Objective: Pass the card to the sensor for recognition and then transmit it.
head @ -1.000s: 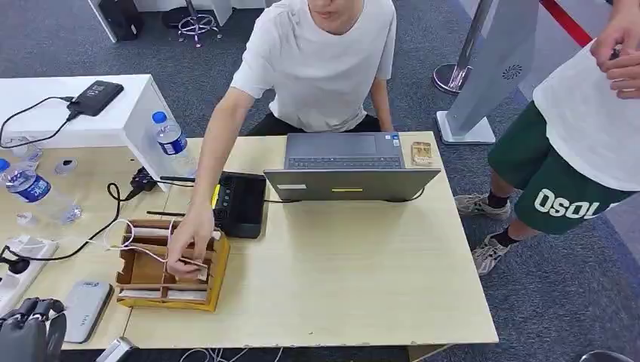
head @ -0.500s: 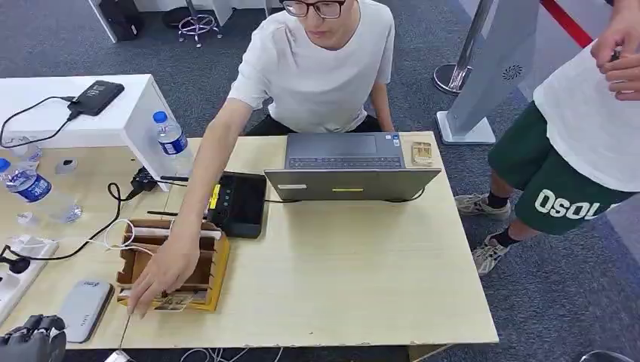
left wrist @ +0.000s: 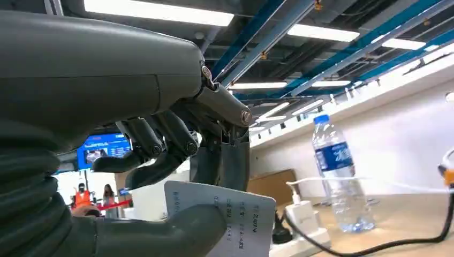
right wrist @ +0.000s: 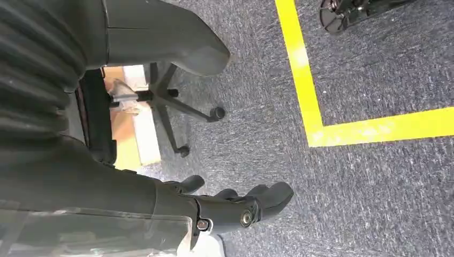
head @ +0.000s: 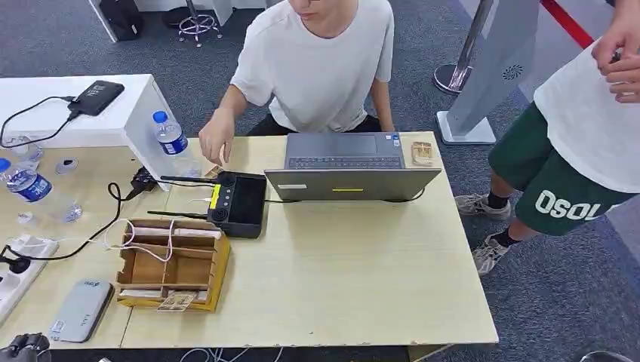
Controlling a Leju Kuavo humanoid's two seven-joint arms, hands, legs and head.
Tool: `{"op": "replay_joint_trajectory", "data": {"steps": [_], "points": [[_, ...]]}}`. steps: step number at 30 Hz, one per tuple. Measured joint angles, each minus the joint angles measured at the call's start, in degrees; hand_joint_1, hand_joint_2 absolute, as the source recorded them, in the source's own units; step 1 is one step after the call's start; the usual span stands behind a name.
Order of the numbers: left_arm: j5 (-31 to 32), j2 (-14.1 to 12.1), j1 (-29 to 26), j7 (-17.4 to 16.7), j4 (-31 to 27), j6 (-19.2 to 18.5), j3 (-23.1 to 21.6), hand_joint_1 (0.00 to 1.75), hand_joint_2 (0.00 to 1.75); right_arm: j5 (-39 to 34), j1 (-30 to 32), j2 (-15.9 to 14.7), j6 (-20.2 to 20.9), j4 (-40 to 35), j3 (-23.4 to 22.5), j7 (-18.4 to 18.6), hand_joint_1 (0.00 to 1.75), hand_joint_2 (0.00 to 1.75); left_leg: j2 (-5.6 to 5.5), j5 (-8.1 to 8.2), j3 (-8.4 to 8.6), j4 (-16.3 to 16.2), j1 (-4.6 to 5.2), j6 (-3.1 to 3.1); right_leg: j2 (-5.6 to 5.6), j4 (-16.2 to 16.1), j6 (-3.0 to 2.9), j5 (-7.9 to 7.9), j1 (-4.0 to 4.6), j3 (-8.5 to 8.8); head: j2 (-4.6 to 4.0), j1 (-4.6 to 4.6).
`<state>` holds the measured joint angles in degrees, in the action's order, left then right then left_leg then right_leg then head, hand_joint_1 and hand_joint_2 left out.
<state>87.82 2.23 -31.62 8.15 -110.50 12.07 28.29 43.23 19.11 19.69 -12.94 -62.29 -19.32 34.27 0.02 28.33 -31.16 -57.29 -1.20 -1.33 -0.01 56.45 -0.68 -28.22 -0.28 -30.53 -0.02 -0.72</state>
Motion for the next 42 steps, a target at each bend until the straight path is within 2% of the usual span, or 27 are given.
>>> {"op": "replay_joint_trajectory", "data": {"steps": [10, 18, 24, 30, 36, 40, 42], "points": [[0.0, 0.5, 3.3, 3.9, 7.9, 2.7, 10.1, 1.75, 1.75, -0.3, 1.0, 0.0, 0.1, -1.4, 0.2, 0.1, 0.00, 1.75, 0.01, 0.00, 0.02, 0.0, 0.00, 0.00, 0.01, 0.0, 0.00, -0.01, 0.00, -0.02, 0.00, 0.00], [0.0, 1.2, 5.4, 6.8, 10.2, 3.6, 14.1, 1.75, 1.75, 0.1, 1.0, 0.0, 0.2, -1.6, 0.2, 0.0, 0.00, 1.75, 0.00, 0.00, 0.01, 0.0, 0.00, 0.00, 0.00, 0.0, 0.00, 0.00, 0.00, -0.01, 0.00, -0.04], [0.0, 2.0, 7.0, 7.1, 9.7, 3.0, 15.6, 1.75, 1.75, 1.3, 1.0, 0.0, 1.0, -1.6, 0.1, 0.0, 0.00, 1.75, -0.01, 0.00, 0.03, 0.0, 0.00, 0.00, 0.00, 0.0, 0.00, 0.00, 0.00, 0.01, 0.00, 0.00], [0.0, 2.2, 7.0, 3.4, 7.2, 1.1, 15.5, 1.75, 1.75, 2.0, 0.9, 0.0, 1.4, -1.6, 0.0, 0.0, 0.00, 1.75, 0.00, 0.00, 0.05, 0.0, 0.00, 0.00, 0.00, 0.0, 0.00, 0.00, 0.00, -0.04, 0.00, 0.00], [0.0, 2.2, 6.9, 1.8, 5.5, 0.6, 14.6, 1.75, 1.75, 2.1, 0.9, 0.0, 1.6, -1.6, -0.1, 0.0, 0.00, 1.75, 0.00, 0.00, 0.05, 0.0, 0.00, 0.00, 0.00, 0.0, 0.00, -0.01, 0.00, -0.10, 0.00, 0.00], [0.0, 1.1, 6.5, -2.4, 4.7, -0.8, 12.2, 1.75, 1.75, 2.3, 0.9, 0.0, 1.8, -1.7, -0.1, 0.0, 0.00, 1.75, 0.00, 0.00, 0.05, 0.0, 0.00, 0.00, 0.00, 0.0, 0.00, -0.01, 0.00, -0.10, 0.00, -0.02], [0.0, 0.6, 6.5, -3.2, 4.6, -1.1, 11.4, 1.75, 1.75, 2.4, 0.9, 0.0, 1.8, -1.8, -0.1, 0.0, 0.00, 1.75, 0.00, 0.00, 0.06, 0.0, 0.00, 0.00, 0.01, 0.0, 0.00, 0.00, 0.00, -0.09, 0.00, -0.02]]}}
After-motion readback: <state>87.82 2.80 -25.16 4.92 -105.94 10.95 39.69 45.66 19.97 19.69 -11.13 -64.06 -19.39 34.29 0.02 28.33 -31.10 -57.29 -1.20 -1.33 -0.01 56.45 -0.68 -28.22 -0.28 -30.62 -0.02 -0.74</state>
